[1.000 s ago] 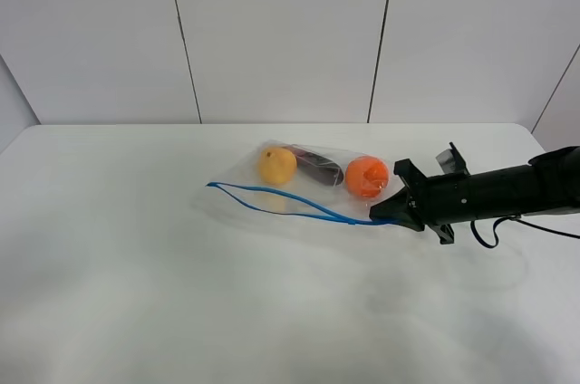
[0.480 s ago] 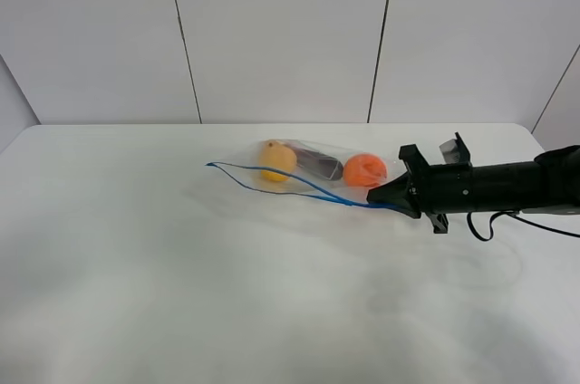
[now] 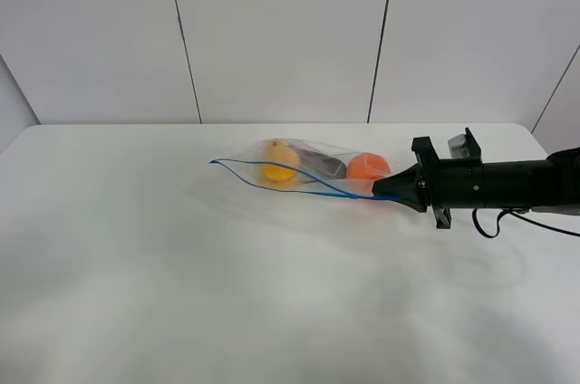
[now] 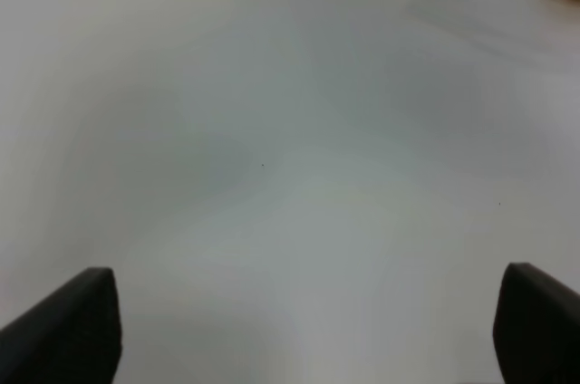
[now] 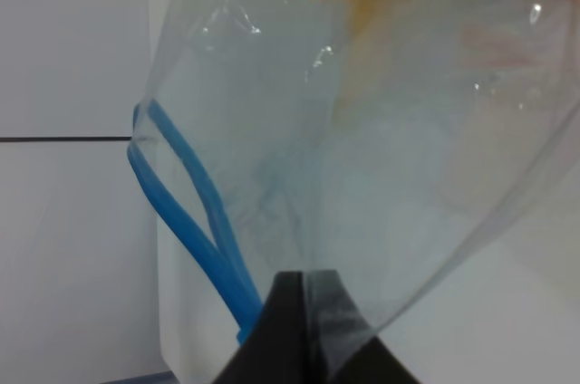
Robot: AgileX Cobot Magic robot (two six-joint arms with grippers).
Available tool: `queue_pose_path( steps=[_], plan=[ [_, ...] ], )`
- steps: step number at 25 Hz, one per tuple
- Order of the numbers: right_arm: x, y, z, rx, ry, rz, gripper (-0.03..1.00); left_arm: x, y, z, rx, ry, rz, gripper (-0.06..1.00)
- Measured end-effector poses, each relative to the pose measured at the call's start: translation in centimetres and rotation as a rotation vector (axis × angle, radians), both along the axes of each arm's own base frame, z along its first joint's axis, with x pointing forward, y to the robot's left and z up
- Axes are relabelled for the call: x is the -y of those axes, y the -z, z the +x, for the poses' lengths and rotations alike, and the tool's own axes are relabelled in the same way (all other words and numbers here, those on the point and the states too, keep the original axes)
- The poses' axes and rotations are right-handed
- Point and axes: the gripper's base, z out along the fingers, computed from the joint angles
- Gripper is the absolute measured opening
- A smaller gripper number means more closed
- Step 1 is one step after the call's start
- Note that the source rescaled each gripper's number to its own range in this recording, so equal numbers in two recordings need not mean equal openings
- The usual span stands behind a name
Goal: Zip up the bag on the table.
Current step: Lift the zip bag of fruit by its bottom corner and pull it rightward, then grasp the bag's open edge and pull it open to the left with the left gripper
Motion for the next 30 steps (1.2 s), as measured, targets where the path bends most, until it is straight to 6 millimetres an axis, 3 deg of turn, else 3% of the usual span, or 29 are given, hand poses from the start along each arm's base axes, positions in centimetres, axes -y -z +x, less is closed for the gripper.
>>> queue_pose_path(
  steps=[23,30],
  plan=[
    [-0.12,0.00,-0.23,0.007,-0.035,-0.004,0.00,0.00,0.00,0.00,0.000,0.004,0.006,1.00],
    [-0.12,0.02,-0.25,0.006,-0.038,-0.006,0.00,0.19,-0.81,0.28,0.039,0.021,-0.005,1.00]
  ],
)
